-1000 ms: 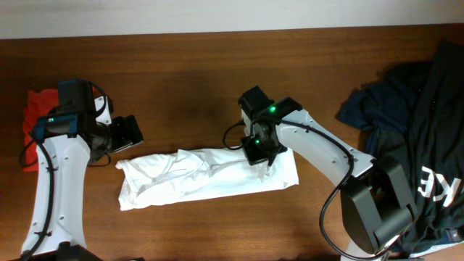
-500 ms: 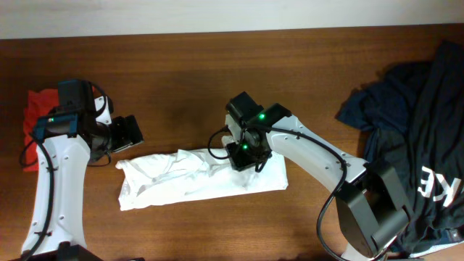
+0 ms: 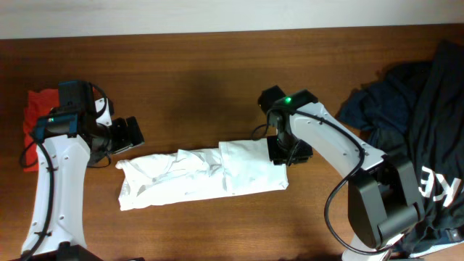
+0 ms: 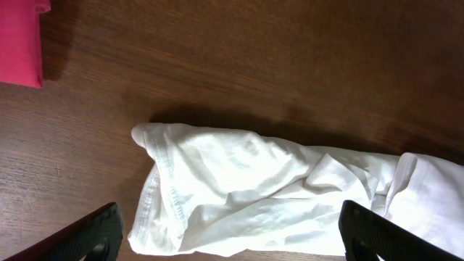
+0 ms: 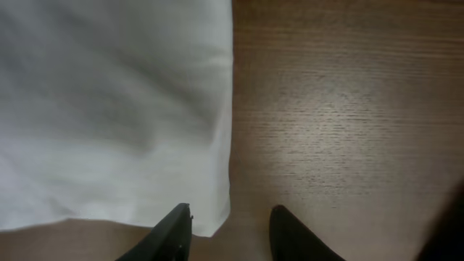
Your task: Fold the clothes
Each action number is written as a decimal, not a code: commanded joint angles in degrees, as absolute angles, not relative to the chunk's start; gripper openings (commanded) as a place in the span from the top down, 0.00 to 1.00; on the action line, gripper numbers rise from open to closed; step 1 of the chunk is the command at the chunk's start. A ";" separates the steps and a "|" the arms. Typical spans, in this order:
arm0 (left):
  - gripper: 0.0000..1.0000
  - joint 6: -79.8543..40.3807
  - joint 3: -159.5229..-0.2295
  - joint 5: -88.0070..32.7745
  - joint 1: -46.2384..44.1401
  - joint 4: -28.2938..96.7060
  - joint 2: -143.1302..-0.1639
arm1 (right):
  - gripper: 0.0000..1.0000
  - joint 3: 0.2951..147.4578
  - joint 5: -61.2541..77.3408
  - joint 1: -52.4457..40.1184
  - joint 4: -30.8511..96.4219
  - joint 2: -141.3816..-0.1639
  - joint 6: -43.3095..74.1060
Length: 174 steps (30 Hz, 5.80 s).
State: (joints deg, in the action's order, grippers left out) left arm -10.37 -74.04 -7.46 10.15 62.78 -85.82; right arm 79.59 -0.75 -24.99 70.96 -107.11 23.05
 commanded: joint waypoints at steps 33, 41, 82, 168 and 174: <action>0.09 10.24 -53.34 -3.99 10.41 46.57 -100.22 | 0.31 75.42 3.16 -13.85 71.44 -95.24 15.84; 0.08 6.11 -54.57 -6.92 10.41 45.63 -99.48 | 0.29 75.44 0.36 -13.74 72.71 -95.24 15.88; 1.00 -0.47 -87.68 -0.93 9.32 71.75 -96.20 | 0.21 75.42 -5.21 -10.39 72.88 -95.24 15.84; 0.60 -3.38 -64.36 -28.27 -13.72 63.77 -111.35 | 0.85 76.01 9.78 -24.64 60.27 -115.42 8.86; 0.01 -2.72 -75.02 -21.41 -10.63 57.43 -99.31 | 0.74 79.59 9.63 -16.27 65.39 -109.86 7.79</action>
